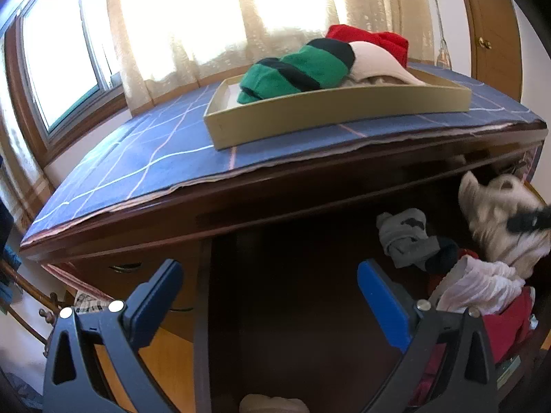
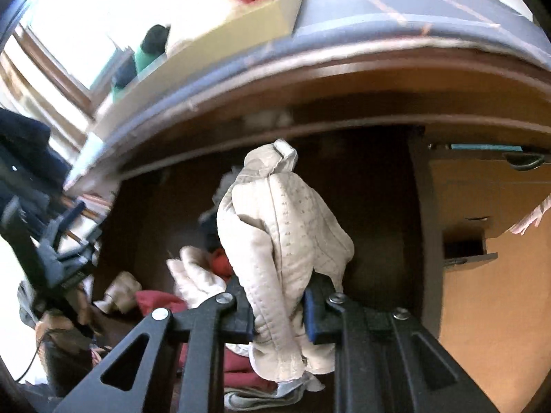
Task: Take underwear out of drawer
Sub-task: 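Grasp the beige dotted garment with the right gripper and lift it, then carry the beige garment into the tray and open the right gripper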
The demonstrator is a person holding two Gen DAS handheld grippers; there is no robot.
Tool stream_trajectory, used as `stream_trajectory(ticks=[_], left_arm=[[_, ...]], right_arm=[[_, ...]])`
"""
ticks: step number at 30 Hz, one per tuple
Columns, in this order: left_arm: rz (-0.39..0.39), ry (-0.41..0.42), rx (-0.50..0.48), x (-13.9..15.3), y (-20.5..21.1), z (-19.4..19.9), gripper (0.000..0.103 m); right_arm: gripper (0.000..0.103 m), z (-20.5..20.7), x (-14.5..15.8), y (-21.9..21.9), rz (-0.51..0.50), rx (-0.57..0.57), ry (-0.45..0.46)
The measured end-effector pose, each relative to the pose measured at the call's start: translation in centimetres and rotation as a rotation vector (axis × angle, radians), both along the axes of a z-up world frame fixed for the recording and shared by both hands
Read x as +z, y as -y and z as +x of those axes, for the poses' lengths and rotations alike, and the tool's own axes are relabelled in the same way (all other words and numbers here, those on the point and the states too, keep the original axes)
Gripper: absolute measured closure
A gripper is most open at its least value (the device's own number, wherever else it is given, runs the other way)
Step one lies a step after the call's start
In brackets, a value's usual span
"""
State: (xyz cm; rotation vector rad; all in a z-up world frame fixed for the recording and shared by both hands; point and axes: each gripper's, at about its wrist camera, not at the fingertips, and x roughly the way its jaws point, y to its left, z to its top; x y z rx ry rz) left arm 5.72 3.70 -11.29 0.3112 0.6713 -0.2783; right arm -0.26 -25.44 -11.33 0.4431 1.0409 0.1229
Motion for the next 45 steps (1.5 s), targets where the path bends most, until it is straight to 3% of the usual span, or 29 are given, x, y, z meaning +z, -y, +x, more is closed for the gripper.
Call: stream_trajectory(ticks=[7, 15, 23, 32, 37, 43, 45], left_arm=[[0.001, -0.011, -0.003, -0.1, 0.1, 0.2, 0.000], [0.000, -0.010, 0.002, -0.1, 0.0, 0.2, 0.000], [-0.004, -0.003, -0.003, -0.1, 0.0, 0.0, 0.000], [-0.006, 0.012, -0.022, 0.2, 0.1, -0.5, 0.000], [0.004, 0.002, -0.018, 0.1, 0.3, -0.2, 0.000], [0.002, 0.003, -0.017, 0.1, 0.4, -0.2, 0.000], [-0.001, 0.000, -0.018, 0.1, 0.3, -0.1, 0.000]], right_arm=[[0.081, -0.9, 4.2, 1.3, 0.052, -0.027, 0.150], [0.081, -0.7, 5.5, 0.5, 0.128, -0.047, 0.197], [0.082, -1.2, 7.6, -0.4, 0.114, -0.046, 0.260], [0.082, -0.4, 15.9, -0.5, 0.097, -0.018, 0.450], [0.082, 3.4, 19.9, -1.2, 0.101, 0.010, 0.533], [0.082, 11.8, 21.5, -2.6, 0.250, 0.042, 0.506], [0.082, 14.5, 22.0, -3.5, 0.240, 0.052, 0.507]])
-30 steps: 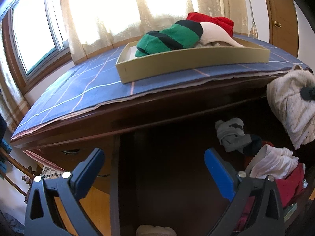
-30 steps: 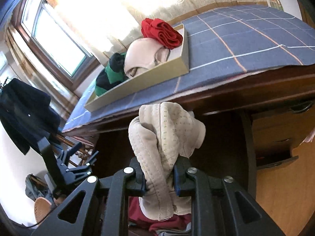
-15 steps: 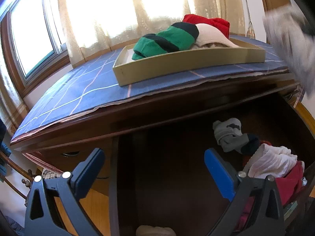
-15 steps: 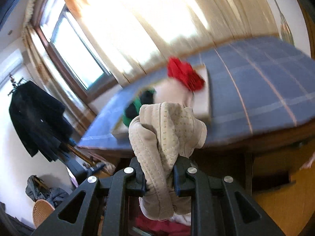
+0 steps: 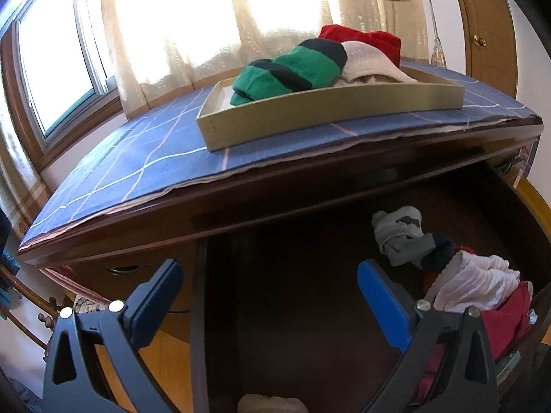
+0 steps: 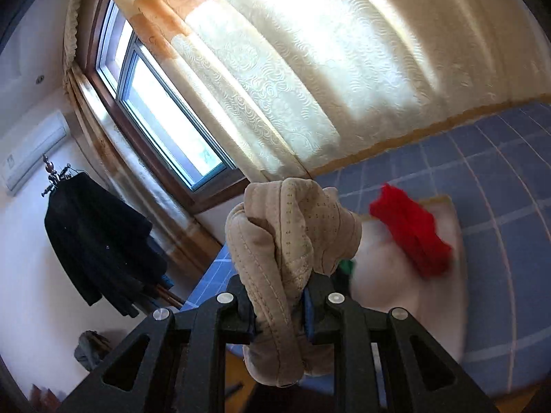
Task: Take underwear out of drawer
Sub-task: 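Carry the beige garment into the tray and open the right gripper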
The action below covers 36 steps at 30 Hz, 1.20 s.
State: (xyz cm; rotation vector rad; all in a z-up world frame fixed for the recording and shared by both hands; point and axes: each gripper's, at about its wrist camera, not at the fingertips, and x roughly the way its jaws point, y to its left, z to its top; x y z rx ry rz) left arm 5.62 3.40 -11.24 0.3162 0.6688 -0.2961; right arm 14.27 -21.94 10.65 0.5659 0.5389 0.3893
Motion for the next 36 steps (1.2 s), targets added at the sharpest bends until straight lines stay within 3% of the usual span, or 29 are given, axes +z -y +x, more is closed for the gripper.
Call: stream_trajectory(ticks=[6, 9, 16, 22, 26, 27, 30, 32, 36], left_arm=[[-0.005, -0.009, 0.002, 0.0, -0.1, 0.2, 0.000], [-0.005, -0.012, 0.001, -0.1, -0.1, 0.2, 0.000], [-0.011, -0.023, 0.006, -0.1, -0.1, 0.5, 0.000], [-0.009, -0.025, 0.012, -0.1, -0.1, 0.5, 0.000], [-0.010, -0.026, 0.017, -0.1, -0.1, 0.6, 0.000], [-0.010, -0.027, 0.018, -0.2, -0.1, 0.6, 0.000], [-0.009, -0.031, 0.017, -0.3, 0.0, 0.8, 0.000], [-0.010, -0.033, 0.017, -0.3, -0.1, 0.9, 0.000], [-0.008, -0.031, 0.018, -0.4, -0.1, 0.9, 0.000]], right_arm=[[0.082, 8.8, -0.8, -3.3, -0.085, 0.034, -0.064], [0.082, 13.1, -2.9, -4.7, -0.121, 0.064, -0.124], [0.082, 18.6, -8.6, -5.8, -0.129, 0.061, -0.295], [0.077, 20.4, -10.2, -7.0, -0.217, 0.034, -0.355], [0.058, 21.4, -11.2, -6.0, -0.182, -0.007, -0.434], [0.057, 21.3, -11.3, -5.7, -0.165, -0.007, -0.442], [0.053, 20.5, -10.4, -5.2, -0.163, 0.000, -0.428], [0.042, 19.7, -9.4, -4.7, -0.169, -0.001, -0.404], [0.039, 17.3, -6.8, -3.6, -0.124, 0.015, -0.311]])
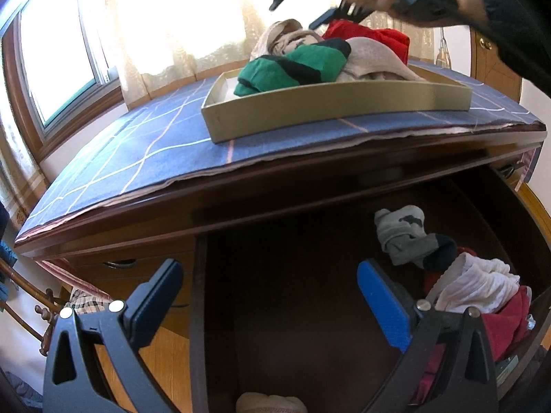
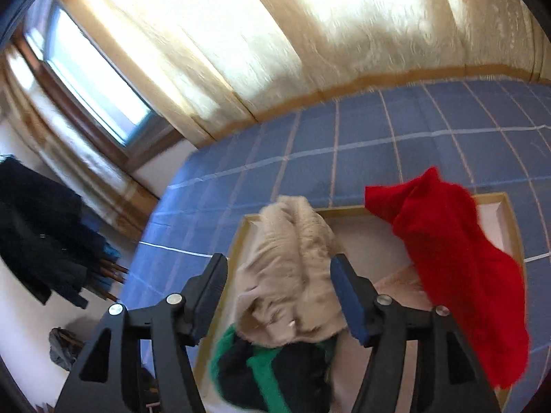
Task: Take underwear out of drawer
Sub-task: 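Carry the beige garment into the tray and open the right gripper, then lower the right gripper back into the drawer toward the remaining clothes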
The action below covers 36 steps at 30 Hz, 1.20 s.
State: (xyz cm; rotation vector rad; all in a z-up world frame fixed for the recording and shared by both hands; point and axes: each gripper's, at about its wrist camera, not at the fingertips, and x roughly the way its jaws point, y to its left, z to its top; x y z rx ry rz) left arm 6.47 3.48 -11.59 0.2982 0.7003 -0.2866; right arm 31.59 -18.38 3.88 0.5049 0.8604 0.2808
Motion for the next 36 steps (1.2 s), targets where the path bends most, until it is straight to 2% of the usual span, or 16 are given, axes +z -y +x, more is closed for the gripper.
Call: stream_trajectory(ticks=[4, 6, 11, 16, 21, 27, 36], left_arm=[[-0.003, 0.007, -0.001, 0.1, -0.2, -0.2, 0.000], [-0.001, 0.009, -0.004, 0.1, -0.2, -0.2, 0.000], [-0.002, 0.009, -0.007, 0.1, -0.3, -0.3, 0.000], [0.000, 0.016, -0.012, 0.2, -0.3, -0.4, 0.000], [0.004, 0.018, -0.023, 0.3, -0.1, -0.6, 0.000], [0.014, 0.011, -0.058, 0.2, 0.3, -0.8, 0.000], [0.017, -0.019, -0.102, -0.1, 0.9, -0.6, 0.000]], right_arm=[[0.039, -3.9, 2.2, 1.0, 0.066, 0.033, 0.100], [0.039, -5.9, 2.9, 1.1, 0.068, 0.053, 0.137], [0.038, -13.2, 3.6, 1.1, 0.002, 0.089, 0.212], [0.038, -20.0, 2.2, 1.6, -0.033, 0.081, 0.239], [0.038, -25.8, 0.0, 2.5, -0.064, 0.055, 0.237], [0.038, -31.4, -3.5, 2.5, -0.217, -0.016, 0.220], [0.038, -34.0, -8.8, 5.2, -0.121, -0.077, 0.085]])
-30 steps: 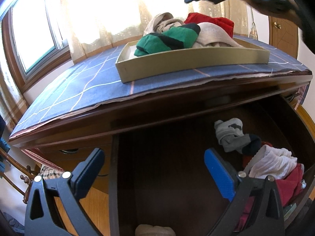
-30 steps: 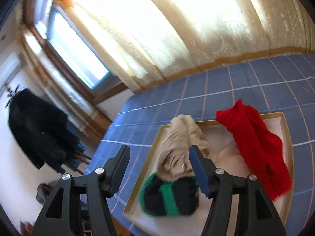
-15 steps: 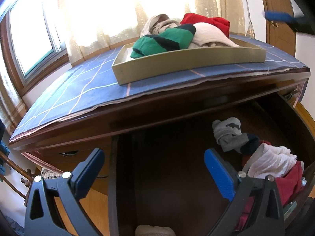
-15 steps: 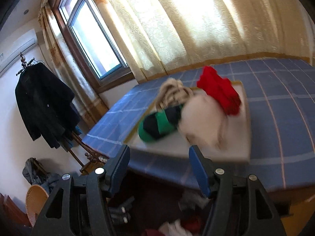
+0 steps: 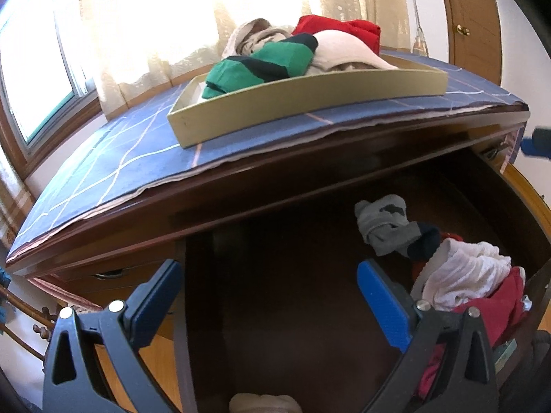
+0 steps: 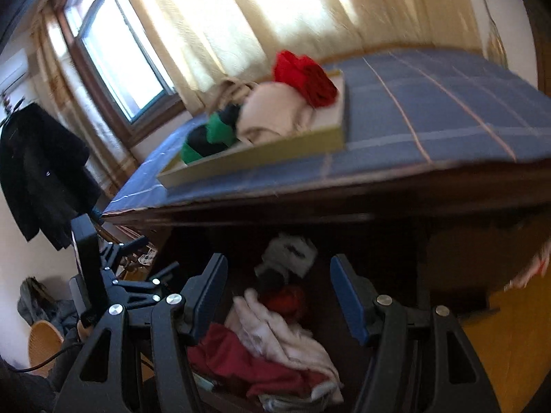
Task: Take underwear out of drawer
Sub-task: 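Lower the right gripper back into the drawer toward the remaining clothes, then grasp the white dotted garment with the right gripper and lift it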
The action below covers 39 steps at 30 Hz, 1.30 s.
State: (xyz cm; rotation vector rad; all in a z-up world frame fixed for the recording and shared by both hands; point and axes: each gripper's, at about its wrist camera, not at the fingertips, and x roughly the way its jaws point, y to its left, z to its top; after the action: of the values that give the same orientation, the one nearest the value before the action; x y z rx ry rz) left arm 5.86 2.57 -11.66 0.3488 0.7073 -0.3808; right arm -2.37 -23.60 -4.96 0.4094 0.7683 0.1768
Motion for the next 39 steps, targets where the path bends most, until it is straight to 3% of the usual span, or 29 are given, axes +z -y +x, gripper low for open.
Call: stream_trajectory(ticks=[7, 20, 23, 26, 32, 39], left_arm=[[0.004, 0.002, -0.017, 0.0, 0.1, -0.2, 0.000], [-0.031, 0.034, -0.122, 0.6, 0.4, -1.5, 0.000], [-0.041, 0.004, -0.118, 0.5, 0.5, -1.0, 0.000], [-0.076, -0.054, -0.125, 0.3, 0.7, -0.3, 0.000], [-0.091, -0.063, -0.134, 0.3, 0.5, -0.4, 0.000], [-0.072, -0.059, -0.150, 0.2, 0.9, -0.6, 0.000]], right_arm=[[0.038, -1.6, -1.7, 1.4, 0.006, -0.031, -0.055], [0.038, -0.7, -3.8, 0.9, 0.064, -0.015, -0.120], [0.038, -0.5, -4.5, 0.8, 0.069, -0.006, -0.147], [0.038, -0.1, -5.3, 0.4, 0.092, 0.021, -0.177], [0.038, 0.5, -6.0, -2.2, 0.061, 0.148, -0.212], [0.038, 2.9, -8.5, -5.2, -0.003, 0.258, -0.321]])
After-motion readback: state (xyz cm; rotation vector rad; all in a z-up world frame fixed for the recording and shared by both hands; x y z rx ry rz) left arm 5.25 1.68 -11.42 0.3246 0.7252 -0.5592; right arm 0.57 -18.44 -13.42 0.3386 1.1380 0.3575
